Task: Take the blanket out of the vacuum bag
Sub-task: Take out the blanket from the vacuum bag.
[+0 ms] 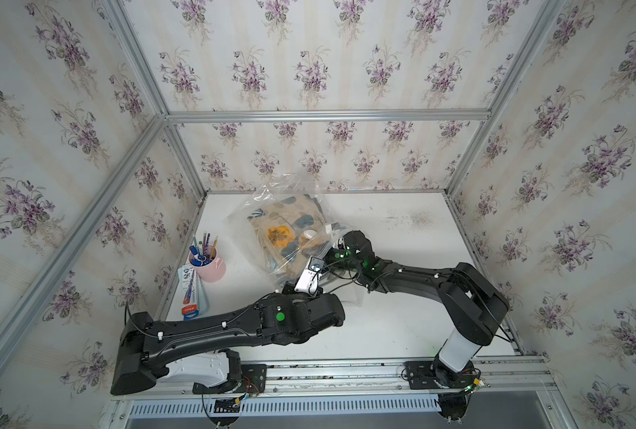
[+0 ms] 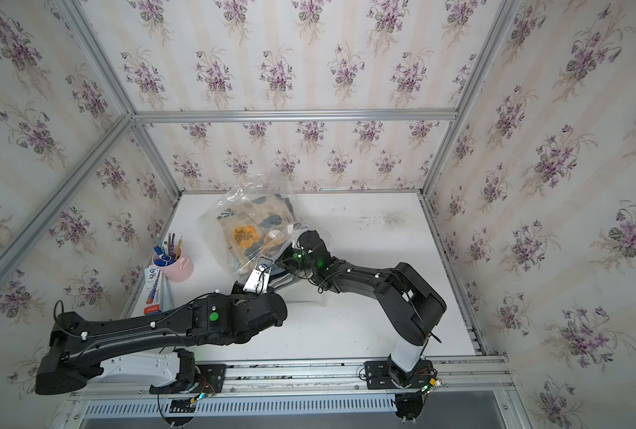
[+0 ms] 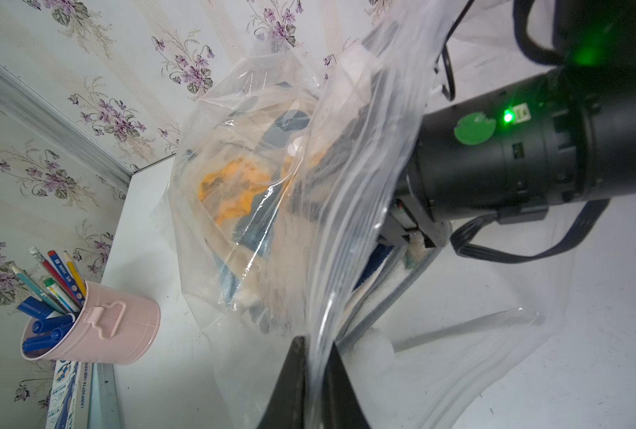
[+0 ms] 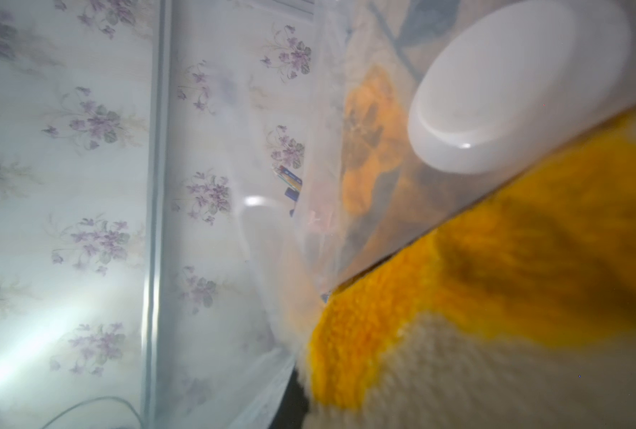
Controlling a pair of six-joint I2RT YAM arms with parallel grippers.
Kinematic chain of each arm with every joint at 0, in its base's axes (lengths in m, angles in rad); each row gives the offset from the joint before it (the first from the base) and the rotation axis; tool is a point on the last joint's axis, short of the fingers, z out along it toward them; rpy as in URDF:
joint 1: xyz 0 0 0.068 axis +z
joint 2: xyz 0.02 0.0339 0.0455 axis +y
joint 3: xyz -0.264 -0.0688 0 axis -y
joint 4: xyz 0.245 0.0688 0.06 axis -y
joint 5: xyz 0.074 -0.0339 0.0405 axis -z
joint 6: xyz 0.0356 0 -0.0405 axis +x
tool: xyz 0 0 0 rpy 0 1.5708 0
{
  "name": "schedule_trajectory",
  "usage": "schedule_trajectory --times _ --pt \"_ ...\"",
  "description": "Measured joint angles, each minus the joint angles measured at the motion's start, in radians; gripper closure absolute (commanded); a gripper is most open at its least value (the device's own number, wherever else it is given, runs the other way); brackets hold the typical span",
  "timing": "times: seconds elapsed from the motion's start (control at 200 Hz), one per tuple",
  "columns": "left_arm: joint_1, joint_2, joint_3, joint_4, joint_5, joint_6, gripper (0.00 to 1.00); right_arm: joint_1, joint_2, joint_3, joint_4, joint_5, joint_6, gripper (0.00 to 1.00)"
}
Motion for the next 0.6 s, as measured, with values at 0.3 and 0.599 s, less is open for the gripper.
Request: schedule_trajectory --times 0.3,0.599 --pt "0.000 0.009 0.001 0.000 0.002 0.006 0.88 0.000 0.008 -0.111 0.059 -0.003 0.029 0.49" --pt "0.000 0.021 0.005 0.002 0.006 0.007 0.88 0.000 0.033 -0.080 0.050 0.017 0.032 0.41"
